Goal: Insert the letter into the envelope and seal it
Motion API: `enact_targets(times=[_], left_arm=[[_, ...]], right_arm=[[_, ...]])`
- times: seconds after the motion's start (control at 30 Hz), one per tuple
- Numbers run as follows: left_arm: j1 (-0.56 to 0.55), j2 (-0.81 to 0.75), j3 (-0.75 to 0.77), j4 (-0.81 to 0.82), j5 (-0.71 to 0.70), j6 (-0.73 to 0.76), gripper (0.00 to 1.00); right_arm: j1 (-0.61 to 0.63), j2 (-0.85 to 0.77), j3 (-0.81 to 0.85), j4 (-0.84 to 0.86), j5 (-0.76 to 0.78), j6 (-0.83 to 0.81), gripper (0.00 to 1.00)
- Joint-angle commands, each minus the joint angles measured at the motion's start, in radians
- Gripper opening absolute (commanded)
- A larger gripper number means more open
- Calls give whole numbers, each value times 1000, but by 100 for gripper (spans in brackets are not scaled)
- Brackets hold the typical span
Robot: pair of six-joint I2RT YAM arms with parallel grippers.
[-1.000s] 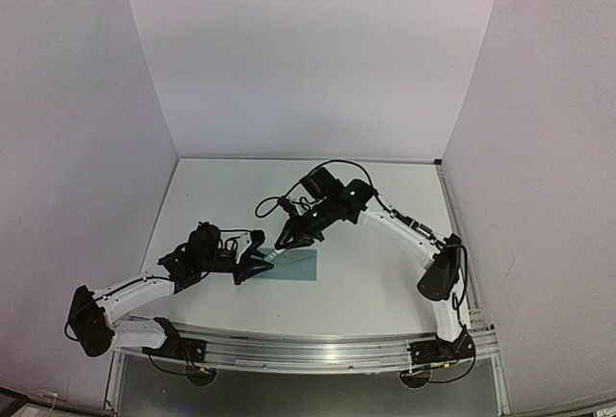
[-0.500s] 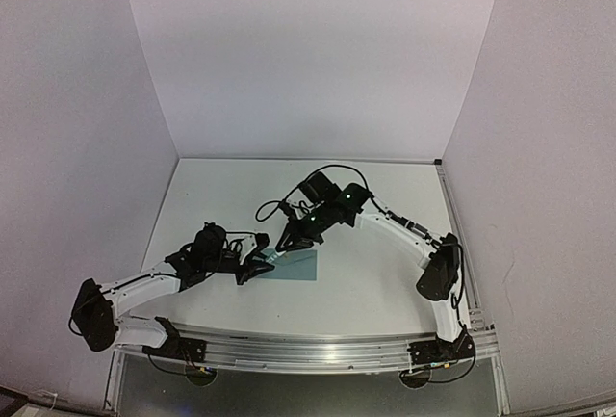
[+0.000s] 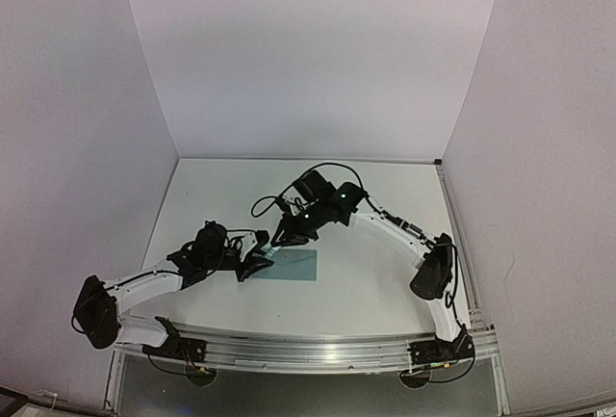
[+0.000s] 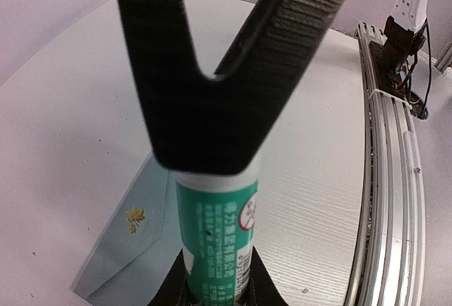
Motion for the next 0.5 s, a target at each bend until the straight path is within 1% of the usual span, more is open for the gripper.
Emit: enact_targets(times=[0.0, 0.07, 0.2, 0.23, 0.27, 0.33, 0.37, 0.43, 0.47], left_arm=[[-12, -76, 61, 305, 48, -10, 0], [-12, -83, 55, 297, 43, -29, 0], [-12, -89, 48, 292, 6, -53, 0], [-12, -90, 49, 286, 0, -52, 0], [-12, -91, 50, 278, -3, -50, 0], [-12, -93, 51, 264, -2, -48, 0], [-12, -94, 51, 260, 1, -49, 0], [-12, -93, 47, 257, 5, -59, 0], [-12, -93, 46, 257, 4, -68, 0]], right_arm=[[94, 46, 54, 44, -11, 41, 25], [86, 35, 46, 48, -4, 49, 30], [82, 22, 29, 48, -5, 54, 33], [81, 20, 27, 48, -2, 55, 33], [81, 15, 24, 48, 2, 55, 30], [81, 7, 23, 48, 13, 56, 19], [79, 6, 27, 48, 15, 56, 15], [78, 4, 31, 48, 21, 58, 2], [77, 0, 30, 48, 26, 59, 0]])
